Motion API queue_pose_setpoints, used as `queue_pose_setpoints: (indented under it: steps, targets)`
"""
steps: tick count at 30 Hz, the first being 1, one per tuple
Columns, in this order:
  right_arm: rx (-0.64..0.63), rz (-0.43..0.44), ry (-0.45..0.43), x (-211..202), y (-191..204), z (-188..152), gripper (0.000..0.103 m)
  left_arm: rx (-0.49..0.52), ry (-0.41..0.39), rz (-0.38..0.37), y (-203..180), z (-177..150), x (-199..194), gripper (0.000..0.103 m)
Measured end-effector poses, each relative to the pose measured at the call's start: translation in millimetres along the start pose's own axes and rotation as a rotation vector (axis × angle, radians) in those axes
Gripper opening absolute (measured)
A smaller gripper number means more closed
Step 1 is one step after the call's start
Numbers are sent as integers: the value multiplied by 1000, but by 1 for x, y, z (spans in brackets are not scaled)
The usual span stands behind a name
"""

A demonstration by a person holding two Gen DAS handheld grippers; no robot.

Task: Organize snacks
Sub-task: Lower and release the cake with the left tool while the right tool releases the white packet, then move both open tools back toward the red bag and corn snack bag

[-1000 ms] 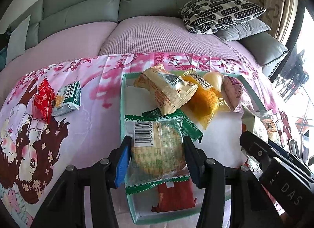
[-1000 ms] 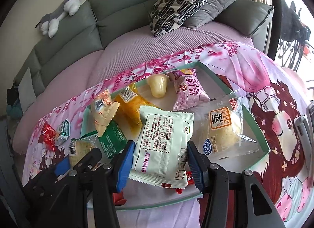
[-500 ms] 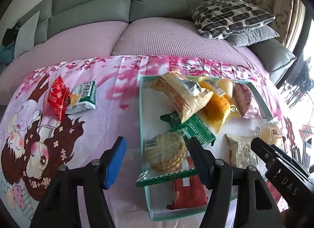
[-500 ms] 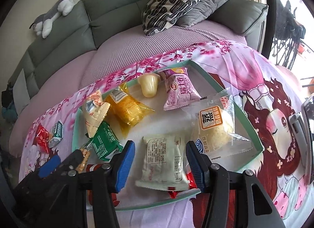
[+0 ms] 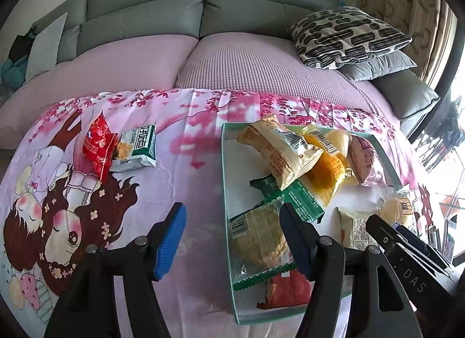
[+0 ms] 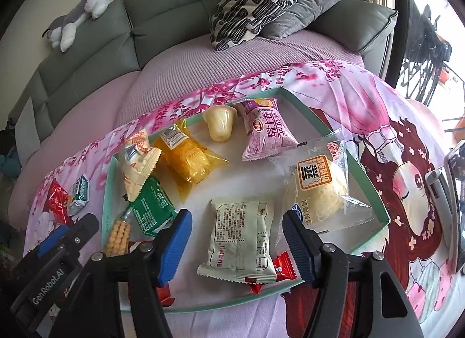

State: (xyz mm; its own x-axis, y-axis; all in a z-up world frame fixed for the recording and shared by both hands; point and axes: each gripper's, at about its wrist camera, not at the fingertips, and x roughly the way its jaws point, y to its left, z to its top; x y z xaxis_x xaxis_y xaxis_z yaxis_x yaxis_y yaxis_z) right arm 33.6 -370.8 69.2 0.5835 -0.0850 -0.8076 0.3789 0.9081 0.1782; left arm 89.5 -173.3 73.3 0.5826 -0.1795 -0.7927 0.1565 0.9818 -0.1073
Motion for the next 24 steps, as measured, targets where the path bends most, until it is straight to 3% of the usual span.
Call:
queue_pose_setpoints:
  steps: [5, 8, 18, 20, 24]
  targets:
    - [-10, -3, 3, 0, 3, 0, 76, -21, -7, 12, 9, 1, -1, 68]
    - [-13, -5, 2, 0, 3, -1, 83, -37, -13, 32, 14, 2, 0, 93]
    - [-32, -12, 2, 3, 7, -1, 90, -115, 7, 126, 45, 0, 9, 93]
    - [-39, -12, -4, 3, 9, -1, 103, -131, -1, 152, 50, -1, 8, 94]
    - [-49, -24, -14, 3, 10, -2, 103, -171, -10, 217, 67, -3, 8, 95]
